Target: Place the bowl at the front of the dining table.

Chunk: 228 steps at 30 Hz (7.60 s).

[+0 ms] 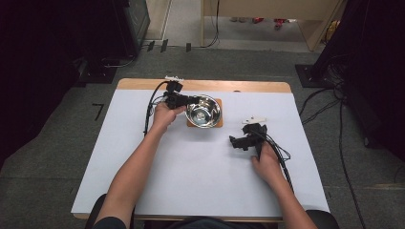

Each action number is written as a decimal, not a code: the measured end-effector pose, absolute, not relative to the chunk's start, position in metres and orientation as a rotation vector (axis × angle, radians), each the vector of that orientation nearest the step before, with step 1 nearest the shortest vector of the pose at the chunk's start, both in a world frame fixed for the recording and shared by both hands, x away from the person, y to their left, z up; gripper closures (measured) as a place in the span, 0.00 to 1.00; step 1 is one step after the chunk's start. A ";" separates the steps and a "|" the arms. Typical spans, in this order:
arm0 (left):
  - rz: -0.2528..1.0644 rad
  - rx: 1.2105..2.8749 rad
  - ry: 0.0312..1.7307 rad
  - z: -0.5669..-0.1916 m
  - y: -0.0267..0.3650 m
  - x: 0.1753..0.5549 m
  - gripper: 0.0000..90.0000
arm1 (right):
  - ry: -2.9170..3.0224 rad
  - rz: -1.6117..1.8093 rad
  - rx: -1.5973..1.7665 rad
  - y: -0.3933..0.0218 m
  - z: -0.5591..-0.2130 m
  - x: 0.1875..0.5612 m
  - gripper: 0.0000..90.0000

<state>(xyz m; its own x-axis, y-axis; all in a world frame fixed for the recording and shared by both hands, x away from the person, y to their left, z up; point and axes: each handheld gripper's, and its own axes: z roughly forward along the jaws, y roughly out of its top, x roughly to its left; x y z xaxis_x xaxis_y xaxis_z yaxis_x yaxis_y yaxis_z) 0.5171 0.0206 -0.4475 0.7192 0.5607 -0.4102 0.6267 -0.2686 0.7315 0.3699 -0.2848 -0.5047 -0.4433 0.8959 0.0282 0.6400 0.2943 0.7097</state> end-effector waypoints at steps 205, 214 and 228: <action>0.094 1.919 0.959 -0.438 0.048 0.424 0.28 | 2.196 0.935 1.371 -0.285 -0.505 0.370 0.00; 0.080 1.930 0.921 -0.441 0.049 0.418 0.27 | 2.195 0.934 1.371 -0.285 -0.505 0.370 0.00; 0.089 1.990 0.890 -0.457 0.040 0.407 0.27 | 2.196 0.934 1.370 -0.285 -0.505 0.370 0.00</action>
<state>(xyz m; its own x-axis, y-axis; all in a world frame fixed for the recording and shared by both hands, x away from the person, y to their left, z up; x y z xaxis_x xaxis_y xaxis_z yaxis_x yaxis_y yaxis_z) 0.4070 0.0399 -0.4573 0.7352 0.6192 -0.2757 0.5523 -0.3116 0.7732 0.3699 -0.2854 -0.5047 -0.4479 0.8938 0.0222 0.6361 0.3010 0.7105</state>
